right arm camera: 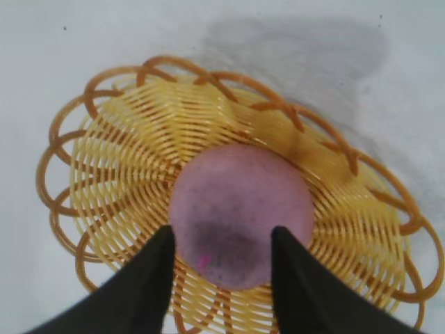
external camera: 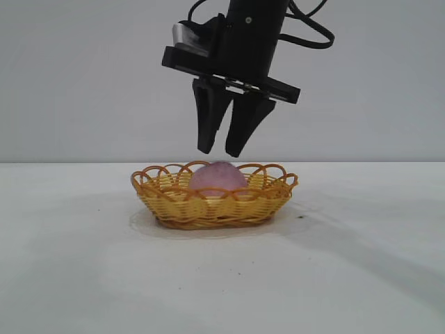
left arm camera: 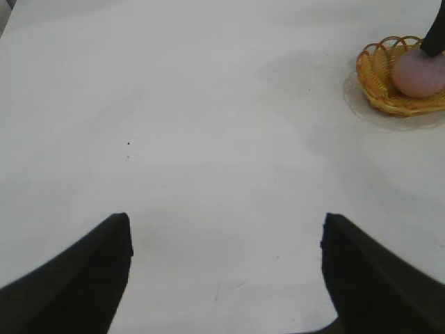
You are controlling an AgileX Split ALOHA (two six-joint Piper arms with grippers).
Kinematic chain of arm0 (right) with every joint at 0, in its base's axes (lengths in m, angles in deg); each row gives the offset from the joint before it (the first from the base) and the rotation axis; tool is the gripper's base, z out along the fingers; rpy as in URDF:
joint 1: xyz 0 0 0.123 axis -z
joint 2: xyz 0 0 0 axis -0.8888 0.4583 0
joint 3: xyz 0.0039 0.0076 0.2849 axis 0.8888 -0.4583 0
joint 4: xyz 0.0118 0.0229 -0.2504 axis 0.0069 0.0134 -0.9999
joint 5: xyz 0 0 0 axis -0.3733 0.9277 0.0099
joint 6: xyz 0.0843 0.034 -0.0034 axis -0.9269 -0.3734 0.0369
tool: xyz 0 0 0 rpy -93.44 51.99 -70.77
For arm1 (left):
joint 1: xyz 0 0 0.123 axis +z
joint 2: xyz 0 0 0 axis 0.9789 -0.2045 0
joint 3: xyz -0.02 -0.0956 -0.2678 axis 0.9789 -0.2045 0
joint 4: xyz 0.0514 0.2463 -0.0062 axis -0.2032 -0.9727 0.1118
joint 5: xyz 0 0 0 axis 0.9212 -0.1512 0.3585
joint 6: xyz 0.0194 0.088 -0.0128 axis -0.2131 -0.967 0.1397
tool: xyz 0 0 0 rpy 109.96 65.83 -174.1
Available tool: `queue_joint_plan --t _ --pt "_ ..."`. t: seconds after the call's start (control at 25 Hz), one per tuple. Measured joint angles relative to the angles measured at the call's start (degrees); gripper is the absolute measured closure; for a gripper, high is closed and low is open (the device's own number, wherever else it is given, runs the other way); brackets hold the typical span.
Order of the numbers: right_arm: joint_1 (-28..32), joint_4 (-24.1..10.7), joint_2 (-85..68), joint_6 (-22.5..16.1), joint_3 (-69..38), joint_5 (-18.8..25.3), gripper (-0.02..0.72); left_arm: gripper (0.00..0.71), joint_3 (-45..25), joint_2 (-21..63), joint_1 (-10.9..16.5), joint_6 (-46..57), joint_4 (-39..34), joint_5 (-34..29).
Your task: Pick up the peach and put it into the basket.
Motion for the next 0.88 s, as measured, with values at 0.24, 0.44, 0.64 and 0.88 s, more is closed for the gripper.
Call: queue_joint_plan --t 0.24,0.44,0.64,0.88 --pt "0.1 -5.3 -0.5 0.1 0.1 1.4 0.347 0.211 0.0 0.0 0.0 0.0 0.0 0.0" --pt "4.5 -6.7 -3.7 0.1 0.1 1.8 0.347 0.211 0.0 0.0 0.0 0.0 0.0 0.0" --pt "11.9 -8.2 -5.9 -0.5 0.1 2.5 0.347 0.211 0.0 0.0 0.0 0.0 0.0 0.0" --pt "20.7 -8.9 -6.3 -0.5 0.1 4.3 0.347 0.211 0.0 0.0 0.0 0.0 0.0 0.0"
